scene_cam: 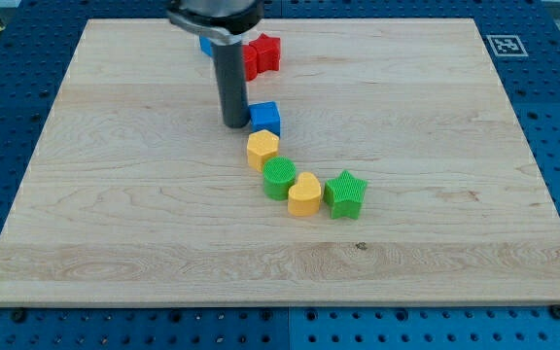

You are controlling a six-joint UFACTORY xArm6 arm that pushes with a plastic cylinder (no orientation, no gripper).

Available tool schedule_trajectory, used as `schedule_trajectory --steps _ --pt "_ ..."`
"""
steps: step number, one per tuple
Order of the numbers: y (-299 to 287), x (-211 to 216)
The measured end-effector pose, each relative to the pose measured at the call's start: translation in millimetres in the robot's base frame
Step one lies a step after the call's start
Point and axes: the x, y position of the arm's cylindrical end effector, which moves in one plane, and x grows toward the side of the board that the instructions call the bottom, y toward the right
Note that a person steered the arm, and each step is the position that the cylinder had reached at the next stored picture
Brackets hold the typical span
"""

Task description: Slide the red circle above the cube

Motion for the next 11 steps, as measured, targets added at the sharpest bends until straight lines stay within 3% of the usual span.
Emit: schedule_trajectory --steps 3,5,7,9,11 --pt "-12 -31" --pt "-106 -60" --pt "-119 -179" --pt "-44 -184" --pt "10 -117"
